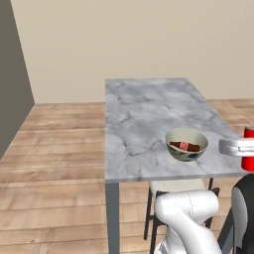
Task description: Open the fridge, grab two sodas, and place both sodas inside the bowl with ice on the dining counter.
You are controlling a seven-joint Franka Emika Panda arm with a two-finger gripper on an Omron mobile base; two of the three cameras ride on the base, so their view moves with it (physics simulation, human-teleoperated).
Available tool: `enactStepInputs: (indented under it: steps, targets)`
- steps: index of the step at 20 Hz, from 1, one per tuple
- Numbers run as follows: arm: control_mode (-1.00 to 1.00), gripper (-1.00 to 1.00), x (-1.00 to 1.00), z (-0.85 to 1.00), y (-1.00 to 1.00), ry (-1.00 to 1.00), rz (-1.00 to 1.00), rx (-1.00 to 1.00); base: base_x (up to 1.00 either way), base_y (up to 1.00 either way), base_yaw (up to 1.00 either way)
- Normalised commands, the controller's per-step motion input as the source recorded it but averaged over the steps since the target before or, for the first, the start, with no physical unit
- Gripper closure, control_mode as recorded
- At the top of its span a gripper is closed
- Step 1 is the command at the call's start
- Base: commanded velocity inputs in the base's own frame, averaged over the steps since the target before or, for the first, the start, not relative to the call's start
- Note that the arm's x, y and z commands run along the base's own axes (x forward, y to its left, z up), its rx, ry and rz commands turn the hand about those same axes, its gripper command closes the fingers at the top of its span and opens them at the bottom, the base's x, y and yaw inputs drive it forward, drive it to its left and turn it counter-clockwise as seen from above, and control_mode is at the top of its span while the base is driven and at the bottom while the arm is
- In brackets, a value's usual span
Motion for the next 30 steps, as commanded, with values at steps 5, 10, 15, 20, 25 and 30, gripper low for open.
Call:
enactStepInputs:
  steps: [5, 10, 15, 20, 25, 30]
  targets:
    - [1.00, 1.00, 0.00, 0.00, 0.00, 0.00, 0.00, 0.00, 0.94, -0.37, -0.18]
    - [-1.00, 1.00, 0.80, -0.02, -0.23, 0.26, -0.04, 0.07, 0.20, -0.07, -0.03]
    - [-1.00, 1.00, 1.00, -0.20, -0.16, 0.47, 0.02, 0.01, 0.00, 0.00, 0.00]
    - [-1.00, 1.00, 1.00, -0.43, -0.07, 0.45, 0.09, -0.01, 0.00, 0.00, 0.00]
    - [-1.00, 1.00, 0.84, -0.60, -0.22, 0.37, 0.18, 0.00, 0.00, 0.00, 0.00]
    - [-1.00, 1.00, 0.44, -0.61, -0.46, 0.25, 0.23, 0.00, 0.00, 0.00, 0.00]
